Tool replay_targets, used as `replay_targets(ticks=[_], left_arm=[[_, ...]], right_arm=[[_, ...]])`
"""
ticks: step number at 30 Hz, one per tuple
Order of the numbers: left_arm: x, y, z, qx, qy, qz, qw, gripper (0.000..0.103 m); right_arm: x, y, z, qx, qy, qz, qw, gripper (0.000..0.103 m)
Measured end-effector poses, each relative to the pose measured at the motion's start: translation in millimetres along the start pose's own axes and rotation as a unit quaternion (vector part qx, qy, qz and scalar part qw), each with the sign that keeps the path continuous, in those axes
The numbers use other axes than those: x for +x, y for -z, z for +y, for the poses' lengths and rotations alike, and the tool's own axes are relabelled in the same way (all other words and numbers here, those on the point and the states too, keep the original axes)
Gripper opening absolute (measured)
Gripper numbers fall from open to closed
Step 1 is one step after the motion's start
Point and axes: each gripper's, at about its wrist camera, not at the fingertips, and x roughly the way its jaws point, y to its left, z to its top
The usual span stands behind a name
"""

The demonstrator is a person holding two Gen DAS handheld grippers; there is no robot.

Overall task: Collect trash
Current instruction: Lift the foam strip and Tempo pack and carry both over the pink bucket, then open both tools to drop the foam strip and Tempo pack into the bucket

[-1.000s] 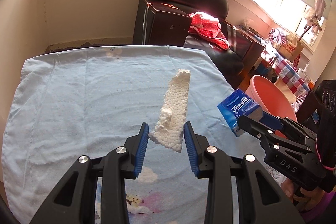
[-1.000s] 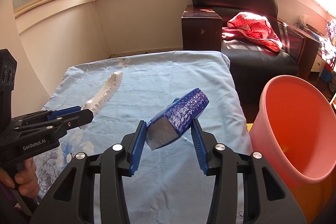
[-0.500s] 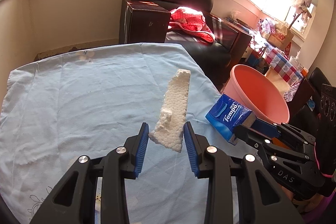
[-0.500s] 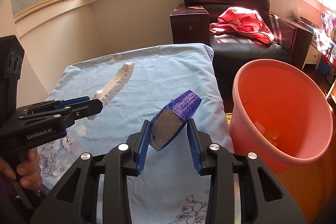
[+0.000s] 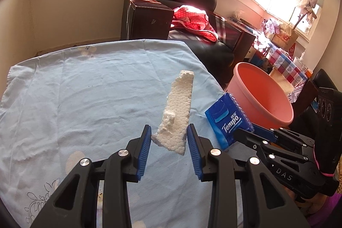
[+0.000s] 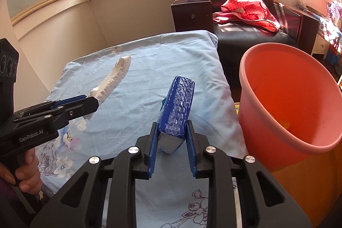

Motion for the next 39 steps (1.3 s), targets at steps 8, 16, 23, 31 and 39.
replay_targets(ticks=[8, 16, 23, 31, 39], left_arm=[[0.7, -3.3, -11.4, 0.013, 0.012, -0.002, 0.9998, 0.034], [13.6, -23.2, -54.9, 0.047, 0.045, -0.004, 0.9979, 0.034], [35.2, -38.4, -106.4, 0.084, 0.077, 0.001, 0.9935, 0.034], [65.8, -47.0, -158.0, 0.112, 0.104, 0.022, 0.988, 0.034], [99.8, -50.2, -184.7, 0.118, 0.118, 0.053, 0.9847, 0.034]], right_arm=[[-23.0, -5.9, -2.2, -0.009, 0.013, -0.037, 0.999, 0.025], [-43.7, -11.4, -32.2, 0.015, 0.048, -0.067, 0.996, 0.025], [-61.6, -10.9, -75.4, 0.053, 0.094, -0.085, 0.991, 0.025], [-68.8, -4.2, -116.8, 0.087, 0.135, -0.088, 0.983, 0.025], [-60.4, -0.4, -136.4, 0.1, 0.15, -0.081, 0.98, 0.025]])
